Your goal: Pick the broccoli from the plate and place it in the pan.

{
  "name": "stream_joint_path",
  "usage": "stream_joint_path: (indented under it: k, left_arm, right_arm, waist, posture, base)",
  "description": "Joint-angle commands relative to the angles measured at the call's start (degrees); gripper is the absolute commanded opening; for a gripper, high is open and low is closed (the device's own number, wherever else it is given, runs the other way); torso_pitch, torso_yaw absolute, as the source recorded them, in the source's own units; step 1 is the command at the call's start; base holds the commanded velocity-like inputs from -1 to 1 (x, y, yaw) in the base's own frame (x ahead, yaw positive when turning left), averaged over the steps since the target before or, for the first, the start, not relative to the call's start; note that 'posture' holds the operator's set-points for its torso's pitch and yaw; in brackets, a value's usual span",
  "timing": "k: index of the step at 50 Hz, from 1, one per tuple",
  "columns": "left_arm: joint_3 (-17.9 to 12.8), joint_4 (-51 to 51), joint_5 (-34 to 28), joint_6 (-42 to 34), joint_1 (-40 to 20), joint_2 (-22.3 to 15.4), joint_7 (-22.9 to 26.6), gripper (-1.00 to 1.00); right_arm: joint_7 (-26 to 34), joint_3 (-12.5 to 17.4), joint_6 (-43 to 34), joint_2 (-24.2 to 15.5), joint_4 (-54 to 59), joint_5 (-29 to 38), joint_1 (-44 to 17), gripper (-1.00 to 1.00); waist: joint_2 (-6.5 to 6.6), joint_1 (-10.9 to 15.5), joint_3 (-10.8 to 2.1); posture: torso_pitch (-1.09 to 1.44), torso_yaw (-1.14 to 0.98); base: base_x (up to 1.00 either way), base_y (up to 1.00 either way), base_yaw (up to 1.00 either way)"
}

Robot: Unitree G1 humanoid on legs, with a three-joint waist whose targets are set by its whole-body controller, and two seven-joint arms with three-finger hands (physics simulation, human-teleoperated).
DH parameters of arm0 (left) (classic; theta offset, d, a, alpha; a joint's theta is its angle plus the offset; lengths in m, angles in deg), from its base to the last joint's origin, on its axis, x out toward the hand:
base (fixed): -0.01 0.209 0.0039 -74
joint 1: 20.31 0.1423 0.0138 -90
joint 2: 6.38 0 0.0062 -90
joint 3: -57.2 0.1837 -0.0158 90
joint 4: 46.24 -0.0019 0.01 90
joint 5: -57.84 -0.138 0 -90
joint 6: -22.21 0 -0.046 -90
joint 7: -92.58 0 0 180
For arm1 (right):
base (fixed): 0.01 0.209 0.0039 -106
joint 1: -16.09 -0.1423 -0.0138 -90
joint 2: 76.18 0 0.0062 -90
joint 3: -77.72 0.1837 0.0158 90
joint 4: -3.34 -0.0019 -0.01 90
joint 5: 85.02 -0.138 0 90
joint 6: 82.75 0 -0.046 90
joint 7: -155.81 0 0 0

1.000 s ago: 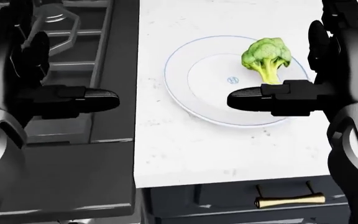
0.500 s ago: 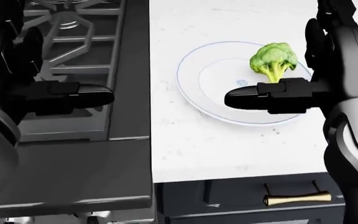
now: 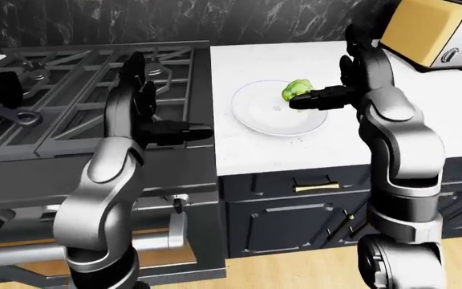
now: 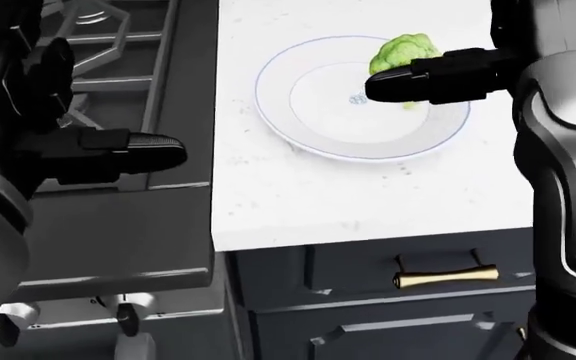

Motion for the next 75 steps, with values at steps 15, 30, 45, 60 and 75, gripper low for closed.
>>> stream_joint_path:
  k: [15, 30, 45, 60, 75]
  left_arm:
    - [-1.06, 2.03, 1.09, 1.32, -1.85, -1.08, -0.61, 1.00]
    - [-2.18, 1.35, 2.62, 1.72, -1.55, -2.57, 0.11, 1.00]
    - [-1.33, 1.77, 2.24, 0.92, -2.55, -1.76, -0.82, 1.00]
    - [-1.21, 3.87, 2.81, -0.76, -2.38, -1.53, -1.54, 1.00]
    - [-1.32, 3.61, 3.01, -0.53, -2.41, -1.46, -1.33, 1.00]
  right_arm:
    - [1.04, -0.89, 12.48, -0.10, 18.39, 3.86, -11.21, 1.00]
    - [0.38, -0.46, 16.95, -0.84, 27.85, 3.32, -16.50, 1.00]
    - [0.44, -1.84, 18.18, -0.31, 30.33, 6.25, -16.23, 1.00]
    - [0.63, -1.93, 22.05, 0.21, 33.07, 10.39, -13.47, 1.00]
    - [-0.38, -2.46, 27.89, 0.40, 42.22, 13.66, -15.38, 1.00]
  waist:
    - [0.67, -0.54, -1.91]
    - [0.59, -0.33, -2.17]
    - [0.36, -0.23, -1.85]
    - [-0.03, 0.15, -1.56]
    - [-0.10, 0.17, -1.69]
  posture:
    - [0.00, 0.00]
    - [0.00, 0.00]
    - [0.00, 0.00]
    - [0.00, 0.00]
    - [0.00, 0.00]
  base:
    - [0.00, 0.00, 0.00]
    - [0.00, 0.00, 0.00]
    - [0.00, 0.00, 0.00]
    - [0.00, 0.00, 0.00]
    - [0.00, 0.00, 0.00]
